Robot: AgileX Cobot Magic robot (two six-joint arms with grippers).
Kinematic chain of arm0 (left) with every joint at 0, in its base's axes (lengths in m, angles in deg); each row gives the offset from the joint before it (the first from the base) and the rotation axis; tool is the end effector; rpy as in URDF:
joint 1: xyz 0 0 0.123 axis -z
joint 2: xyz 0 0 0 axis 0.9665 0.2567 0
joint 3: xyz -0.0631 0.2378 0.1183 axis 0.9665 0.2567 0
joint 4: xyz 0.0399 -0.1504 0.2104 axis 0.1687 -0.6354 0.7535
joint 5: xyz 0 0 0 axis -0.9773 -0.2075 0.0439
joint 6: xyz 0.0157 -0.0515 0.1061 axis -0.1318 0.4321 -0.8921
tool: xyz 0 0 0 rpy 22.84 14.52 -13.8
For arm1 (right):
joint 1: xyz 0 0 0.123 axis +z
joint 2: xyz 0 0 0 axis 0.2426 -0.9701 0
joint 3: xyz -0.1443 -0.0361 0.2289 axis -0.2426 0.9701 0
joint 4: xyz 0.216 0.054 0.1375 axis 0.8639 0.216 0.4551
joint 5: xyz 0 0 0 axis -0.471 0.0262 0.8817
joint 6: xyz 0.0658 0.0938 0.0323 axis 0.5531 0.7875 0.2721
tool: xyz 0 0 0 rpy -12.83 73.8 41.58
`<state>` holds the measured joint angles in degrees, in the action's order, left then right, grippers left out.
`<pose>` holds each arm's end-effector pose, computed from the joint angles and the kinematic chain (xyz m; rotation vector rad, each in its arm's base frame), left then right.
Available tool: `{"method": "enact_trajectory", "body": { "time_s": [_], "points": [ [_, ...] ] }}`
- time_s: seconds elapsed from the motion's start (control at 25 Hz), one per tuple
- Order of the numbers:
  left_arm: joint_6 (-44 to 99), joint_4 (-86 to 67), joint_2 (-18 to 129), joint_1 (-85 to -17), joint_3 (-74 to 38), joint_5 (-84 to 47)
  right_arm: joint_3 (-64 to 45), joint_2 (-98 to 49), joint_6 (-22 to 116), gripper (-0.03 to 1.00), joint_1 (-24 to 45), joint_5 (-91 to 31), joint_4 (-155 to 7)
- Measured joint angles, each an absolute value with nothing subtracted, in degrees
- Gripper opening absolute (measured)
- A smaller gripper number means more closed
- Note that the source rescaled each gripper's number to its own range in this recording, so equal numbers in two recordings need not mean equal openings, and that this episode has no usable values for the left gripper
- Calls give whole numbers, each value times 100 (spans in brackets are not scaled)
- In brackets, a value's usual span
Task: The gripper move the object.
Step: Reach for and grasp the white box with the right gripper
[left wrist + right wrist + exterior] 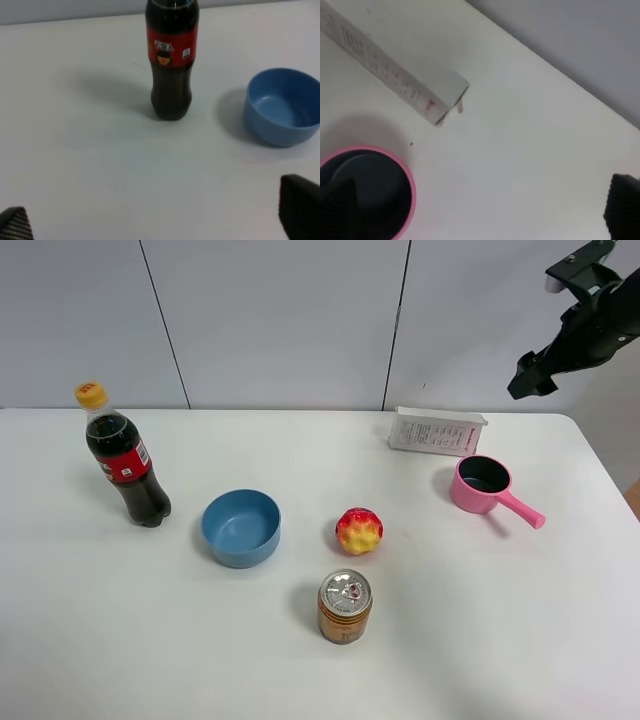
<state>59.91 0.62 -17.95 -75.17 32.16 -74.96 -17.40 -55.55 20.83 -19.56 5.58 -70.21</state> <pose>0.0388 -0.0058 0.2734 0.0368 2.0229 -0.0447 0.4308 -0.0245 0.2485 -0.8228 2.3936 -0.1404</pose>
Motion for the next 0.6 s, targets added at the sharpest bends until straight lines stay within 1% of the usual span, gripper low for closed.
{"method": "enact_trajectory", "body": {
  "time_s": [0.08, 0.32, 0.6],
  "points": [
    [5991, 62, -1795, -7517, 3216, -7496, -1857, -5678, 1940, 100, -1956, 572, -6874],
    [5991, 62, -1795, -7517, 3216, -7496, -2715, -6521, 1493, 100, -1947, 635, -6522],
    [5991, 62, -1795, -7517, 3216, -7496, -2826, -7188, 1276, 100, -1858, 754, -6331]
  ]
}}
